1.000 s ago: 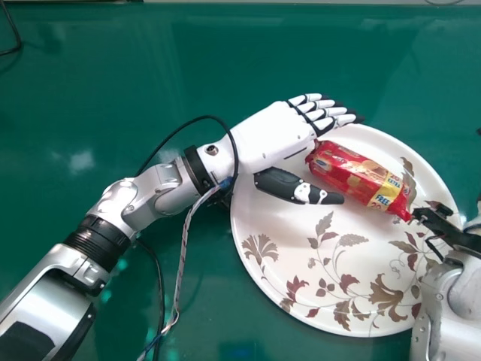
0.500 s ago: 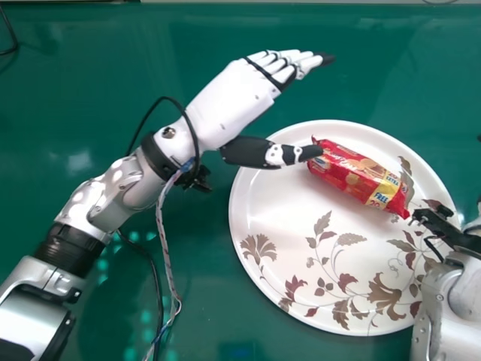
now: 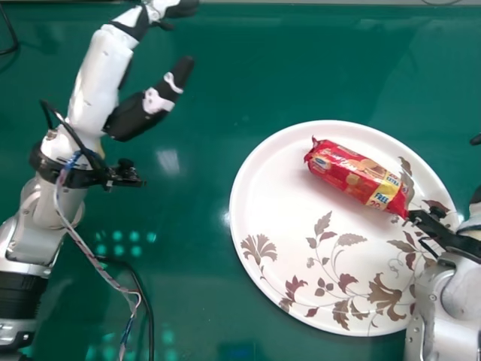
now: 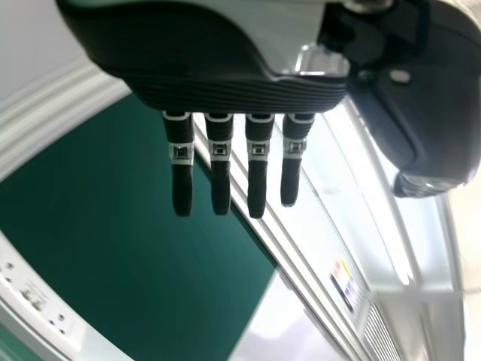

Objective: Pick up biscuit and place it in the plate

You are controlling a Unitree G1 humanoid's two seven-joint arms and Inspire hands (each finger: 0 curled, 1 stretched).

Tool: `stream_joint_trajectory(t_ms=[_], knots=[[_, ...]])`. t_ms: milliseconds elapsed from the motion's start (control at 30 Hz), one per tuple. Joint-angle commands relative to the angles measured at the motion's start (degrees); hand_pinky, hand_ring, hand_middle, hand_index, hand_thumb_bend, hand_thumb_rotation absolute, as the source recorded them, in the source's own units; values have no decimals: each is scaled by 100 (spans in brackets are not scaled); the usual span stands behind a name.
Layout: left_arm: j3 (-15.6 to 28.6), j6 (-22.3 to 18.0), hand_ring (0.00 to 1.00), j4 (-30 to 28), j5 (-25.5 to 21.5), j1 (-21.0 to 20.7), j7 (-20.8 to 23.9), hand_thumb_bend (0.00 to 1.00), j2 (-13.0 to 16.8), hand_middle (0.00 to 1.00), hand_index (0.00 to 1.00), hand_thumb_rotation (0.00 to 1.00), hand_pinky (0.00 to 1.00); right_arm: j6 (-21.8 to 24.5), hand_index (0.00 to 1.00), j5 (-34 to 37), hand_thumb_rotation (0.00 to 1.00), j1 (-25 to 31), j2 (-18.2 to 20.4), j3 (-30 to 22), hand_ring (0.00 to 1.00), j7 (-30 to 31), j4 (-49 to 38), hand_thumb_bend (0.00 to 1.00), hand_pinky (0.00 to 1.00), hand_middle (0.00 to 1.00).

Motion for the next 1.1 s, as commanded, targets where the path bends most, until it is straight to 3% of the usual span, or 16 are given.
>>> stream_joint_trajectory(t_ms=[0, 100, 233, 367, 633, 833, 1067], knots=[[200, -158, 67, 53, -414, 231, -105, 66, -59, 72, 77, 61, 58, -96, 32, 9, 0, 14, 47, -5, 43, -43, 76, 52, 16, 48], [348, -126, 62, 139, -787, 319, -192, 56, -242, 67, 73, 49, 53, -146, 32, -2, 0, -19, 75, 0, 42, -75, 136, 52, 16, 49], [526, -146, 58, 321, -919, 370, -154, 51, -462, 65, 69, 43, 48, -129, 32, 13, 0, -21, 65, 13, 43, -41, 150, 52, 22, 49], [626, -81, 58, 431, -887, 491, -106, 45, -680, 62, 67, 44, 49, -82, 32, 34, 0, -37, 46, 5, 42, -27, 157, 52, 19, 49], [793, -630, 55, 1174, -928, 556, 92, 36, -1046, 59, 64, 49, 48, 50, 33, 48, 0, -91, -62, -36, 42, 25, 128, 52, 18, 49], [836, -449, 57, 1046, -1121, 748, 40, 32, -1358, 58, 63, 47, 53, 41, 36, -7, 0, -134, -222, -111, 39, 63, 152, 52, 16, 50], [920, -488, 56, 1124, -720, 715, 313, 25, -1491, 58, 62, 50, 51, 364, 45, 33, 0, -103, -264, -135, 38, 132, -155, 51, 19, 52]])
